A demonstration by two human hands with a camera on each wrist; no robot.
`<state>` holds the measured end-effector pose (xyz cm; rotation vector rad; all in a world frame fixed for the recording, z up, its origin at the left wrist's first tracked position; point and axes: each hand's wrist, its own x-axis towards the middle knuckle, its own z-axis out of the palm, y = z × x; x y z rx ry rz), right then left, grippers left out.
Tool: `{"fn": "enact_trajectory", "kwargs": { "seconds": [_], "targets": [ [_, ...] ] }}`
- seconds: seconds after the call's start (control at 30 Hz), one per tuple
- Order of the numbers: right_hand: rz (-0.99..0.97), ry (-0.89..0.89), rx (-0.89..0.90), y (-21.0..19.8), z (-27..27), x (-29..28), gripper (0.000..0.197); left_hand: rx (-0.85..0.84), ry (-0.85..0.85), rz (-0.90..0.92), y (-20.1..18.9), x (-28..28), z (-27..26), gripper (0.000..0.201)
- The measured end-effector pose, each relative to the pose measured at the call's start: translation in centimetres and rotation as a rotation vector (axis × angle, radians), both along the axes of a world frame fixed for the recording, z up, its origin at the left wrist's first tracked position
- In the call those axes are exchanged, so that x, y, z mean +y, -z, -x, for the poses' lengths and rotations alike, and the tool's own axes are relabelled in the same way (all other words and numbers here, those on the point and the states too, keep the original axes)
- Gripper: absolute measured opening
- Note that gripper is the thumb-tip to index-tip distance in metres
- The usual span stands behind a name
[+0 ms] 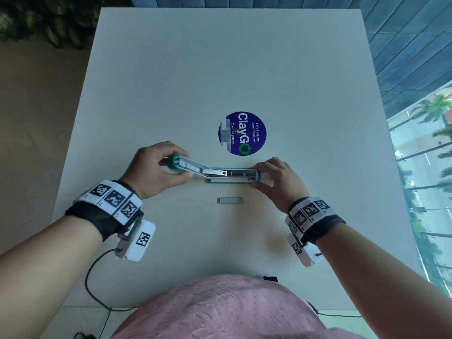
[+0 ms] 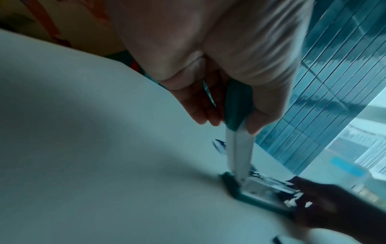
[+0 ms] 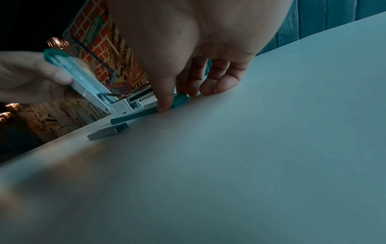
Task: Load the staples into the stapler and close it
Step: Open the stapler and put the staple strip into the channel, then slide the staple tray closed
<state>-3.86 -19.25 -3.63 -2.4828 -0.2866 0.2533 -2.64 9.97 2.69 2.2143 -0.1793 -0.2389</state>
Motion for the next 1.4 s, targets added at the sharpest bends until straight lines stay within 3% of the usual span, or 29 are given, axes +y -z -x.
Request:
{"fn": "enact_trajectory", "kwargs": {
  "seconds": [0.13,0.33,0.43,0.53,0.63,0.7,0.93,1.2,1.4],
  "targets": [
    [-0.016,0.015,0.005,0.0,0.2,0.1,0.030,0.057,0.009,-0.208,1.9,3.2,0.6,0.022],
    [-0.007,0.034,0.031,-0.3,0.5,0.2,0.035,0.036,-0.014,-0.226,4.8,3.3,1.2,0.023],
    [0.046,0.059,-0.038,-1.1,1.1,0.8,0.041,0.025,-0.014,-0.231,5.2,3.4,1.4,0.025],
    [0.023,-0.077,-0.113,-2.5,2.6,2.5,0.033,0.018,-0.015,-0.215,5.2,3.3,1.5,0.026],
    [0.091,-0.258,-0.078,-2.2,4.1,4.4,0.036,0.007,-0.029,-0.198,5.4,3.3,1.7,0.026],
    [0.110,-0.256,-0.060,-1.5,4.7,5.1,0.038,0.009,-0.032,-0.183,5.6,3.5,1.8,0.027],
    [0.053,-0.176,-0.057,-0.5,5.8,5.5,0.012,0.016,-0.031,-0.165,5.8,3.7,1.7,0.030],
    [0.061,-0.133,-0.195,-4.0,2.3,3.4,0.005,0.023,-0.012,-0.171,5.9,3.9,1.6,0.038],
    [0.151,-0.162,-0.172,-3.7,-0.1,3.2,0.003,0.026,-0.027,-0.162,5.8,3.7,1.7,0.028]
  ]
}}
